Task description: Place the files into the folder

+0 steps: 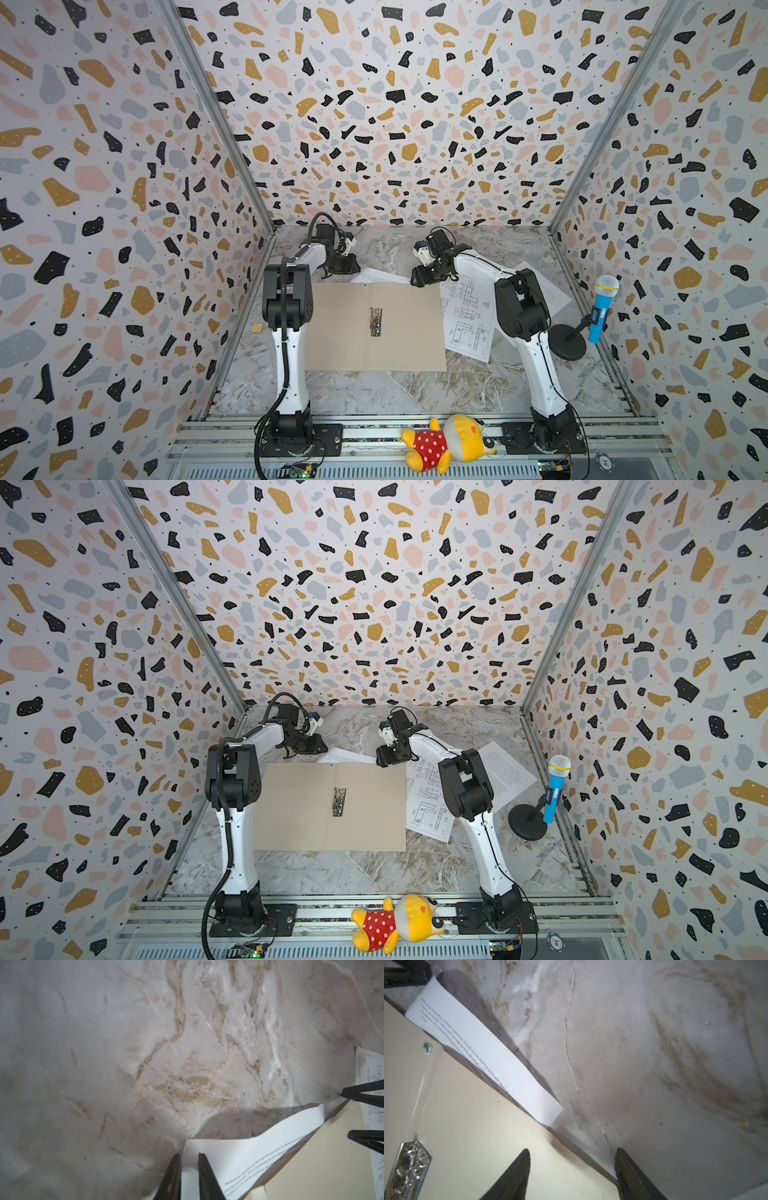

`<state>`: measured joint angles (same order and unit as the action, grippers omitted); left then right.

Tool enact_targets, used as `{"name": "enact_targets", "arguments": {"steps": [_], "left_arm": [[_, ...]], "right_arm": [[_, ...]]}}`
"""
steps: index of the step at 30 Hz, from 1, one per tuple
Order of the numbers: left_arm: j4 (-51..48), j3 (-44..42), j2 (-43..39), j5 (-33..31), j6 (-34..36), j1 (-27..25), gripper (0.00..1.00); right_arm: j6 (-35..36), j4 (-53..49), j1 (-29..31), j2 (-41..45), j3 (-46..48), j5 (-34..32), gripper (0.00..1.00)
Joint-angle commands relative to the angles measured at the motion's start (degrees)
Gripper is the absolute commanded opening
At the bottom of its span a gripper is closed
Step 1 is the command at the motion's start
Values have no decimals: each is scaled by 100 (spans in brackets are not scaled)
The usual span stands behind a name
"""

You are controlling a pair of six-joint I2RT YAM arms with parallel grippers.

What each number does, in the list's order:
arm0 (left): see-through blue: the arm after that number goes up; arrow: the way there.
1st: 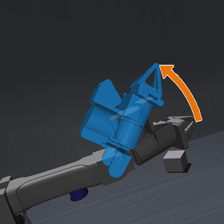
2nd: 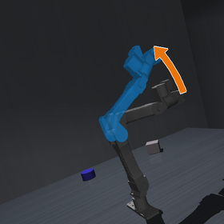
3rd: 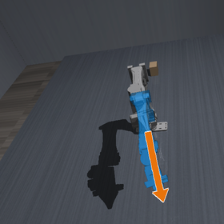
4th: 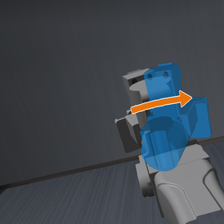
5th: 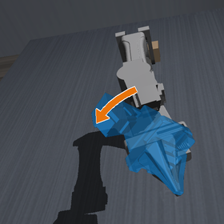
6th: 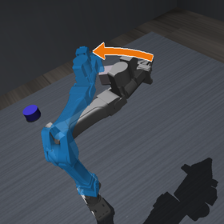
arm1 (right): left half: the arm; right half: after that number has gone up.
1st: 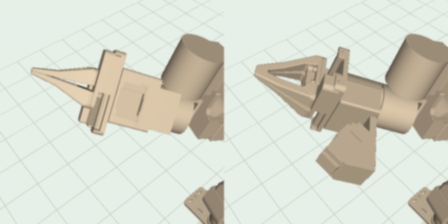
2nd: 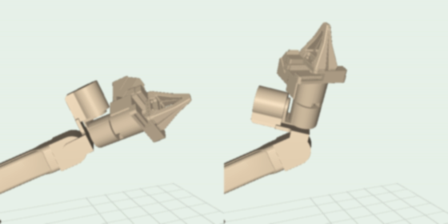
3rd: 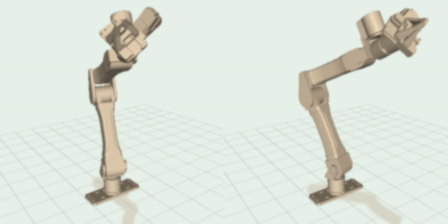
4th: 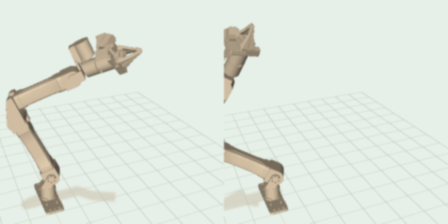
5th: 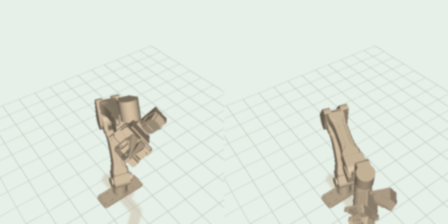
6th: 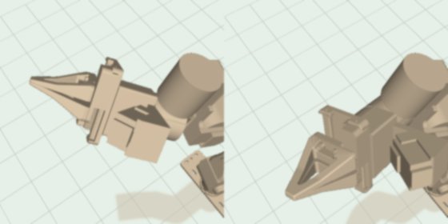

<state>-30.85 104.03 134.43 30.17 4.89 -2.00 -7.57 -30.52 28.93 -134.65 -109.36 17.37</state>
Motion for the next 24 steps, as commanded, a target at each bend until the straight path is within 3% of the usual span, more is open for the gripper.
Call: {"name": "enact_targets", "arguments": {"steps": [1, 14, 24], "left_arm": [[-3, -170, 64, 103, -73, 40, 24], [435, -410, -229, -115, -436, 200, 36], [344, -310, -186, -124, -312, 181, 37]], "right_arm": [[29, -257, -10, -70, -217, 4, 66], [31, -274, -11, -89, -218, 26, 66], [63, -391, -19, -171, -330, -41, 66]]}}
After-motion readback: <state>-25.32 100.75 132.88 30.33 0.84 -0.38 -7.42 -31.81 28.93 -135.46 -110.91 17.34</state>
